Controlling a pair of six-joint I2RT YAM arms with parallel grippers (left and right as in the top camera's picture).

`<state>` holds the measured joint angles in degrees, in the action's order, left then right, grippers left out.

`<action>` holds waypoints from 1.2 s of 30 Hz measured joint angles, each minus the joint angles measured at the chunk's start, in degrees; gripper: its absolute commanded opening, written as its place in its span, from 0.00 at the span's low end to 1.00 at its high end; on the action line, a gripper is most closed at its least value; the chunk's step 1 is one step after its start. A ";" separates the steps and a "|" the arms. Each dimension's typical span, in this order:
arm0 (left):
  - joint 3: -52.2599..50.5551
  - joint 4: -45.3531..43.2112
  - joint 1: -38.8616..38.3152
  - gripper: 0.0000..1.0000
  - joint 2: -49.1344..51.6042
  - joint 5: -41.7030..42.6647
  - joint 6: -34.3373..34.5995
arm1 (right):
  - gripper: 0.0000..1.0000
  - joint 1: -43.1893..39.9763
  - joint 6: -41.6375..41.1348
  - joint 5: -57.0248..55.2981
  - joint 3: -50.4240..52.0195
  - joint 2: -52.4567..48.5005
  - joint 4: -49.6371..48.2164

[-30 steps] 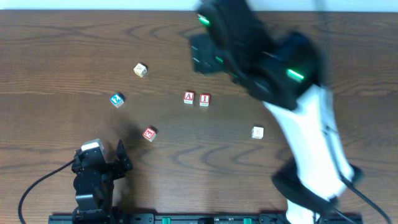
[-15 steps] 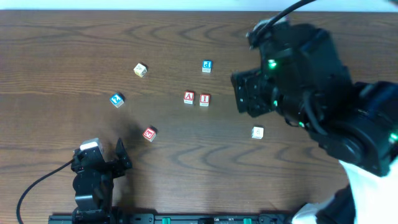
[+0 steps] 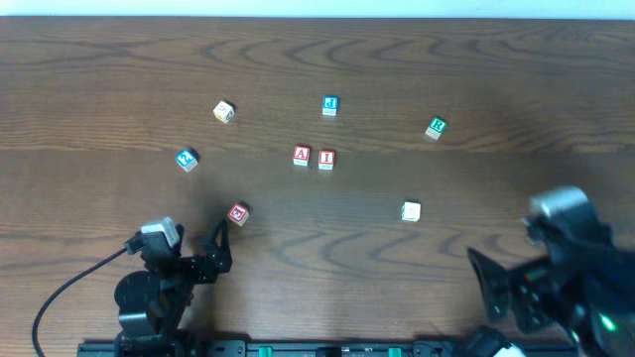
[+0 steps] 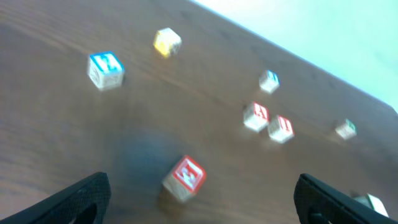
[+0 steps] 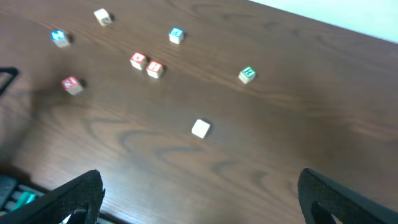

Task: Spell out Ai2
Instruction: 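Release the 'A' block and retract the right arm to the side, then reach the left gripper to the blue '2' block and grasp it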

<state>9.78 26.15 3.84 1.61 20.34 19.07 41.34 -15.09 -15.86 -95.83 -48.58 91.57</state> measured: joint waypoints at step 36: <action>63.17 14.64 -0.09 0.95 97.18 -12.20 -2.05 | 0.99 0.00 -6.88 12.46 3.96 -3.93 -11.30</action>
<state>72.95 40.80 3.75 98.78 8.14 17.02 41.34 -21.98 -3.40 -91.88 -52.51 80.27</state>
